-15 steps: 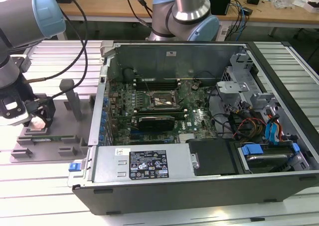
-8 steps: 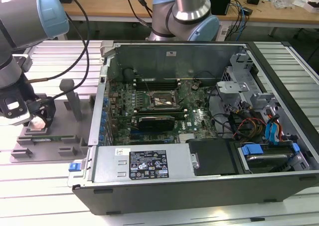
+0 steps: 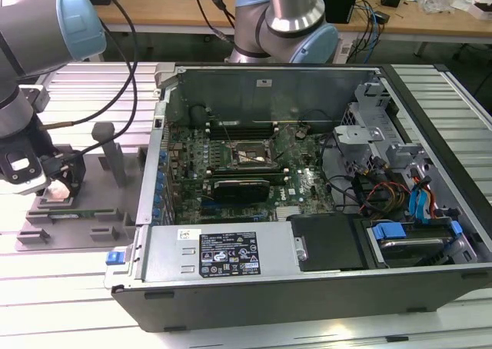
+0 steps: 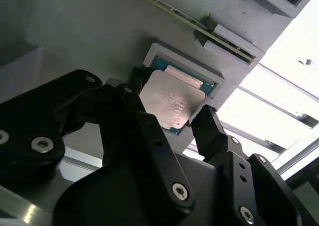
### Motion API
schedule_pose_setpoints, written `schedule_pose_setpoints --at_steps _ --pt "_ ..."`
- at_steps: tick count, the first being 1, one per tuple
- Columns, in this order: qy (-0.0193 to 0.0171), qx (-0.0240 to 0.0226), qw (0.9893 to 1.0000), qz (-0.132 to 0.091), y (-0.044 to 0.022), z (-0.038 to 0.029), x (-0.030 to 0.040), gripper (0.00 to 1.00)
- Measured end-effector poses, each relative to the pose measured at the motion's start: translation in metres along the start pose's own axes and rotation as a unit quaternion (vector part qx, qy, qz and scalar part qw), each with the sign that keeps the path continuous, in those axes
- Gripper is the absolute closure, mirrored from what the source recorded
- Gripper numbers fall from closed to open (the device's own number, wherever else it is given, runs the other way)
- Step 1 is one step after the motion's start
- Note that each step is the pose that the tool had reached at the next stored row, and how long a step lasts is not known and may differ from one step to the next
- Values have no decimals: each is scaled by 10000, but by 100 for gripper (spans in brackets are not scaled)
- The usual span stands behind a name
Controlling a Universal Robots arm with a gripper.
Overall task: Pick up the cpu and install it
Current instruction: 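Pick up the cpu and move it towards the insertion slot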
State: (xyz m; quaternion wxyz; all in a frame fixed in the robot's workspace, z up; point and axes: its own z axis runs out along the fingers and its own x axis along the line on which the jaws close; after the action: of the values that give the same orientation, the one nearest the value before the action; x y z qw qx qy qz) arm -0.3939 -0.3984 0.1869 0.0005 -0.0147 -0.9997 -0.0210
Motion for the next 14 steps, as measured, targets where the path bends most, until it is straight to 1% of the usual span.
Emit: schedule_pose_setpoints --at_steps 14 --pt "-1 0 10000 0 0 -4 -7 34"
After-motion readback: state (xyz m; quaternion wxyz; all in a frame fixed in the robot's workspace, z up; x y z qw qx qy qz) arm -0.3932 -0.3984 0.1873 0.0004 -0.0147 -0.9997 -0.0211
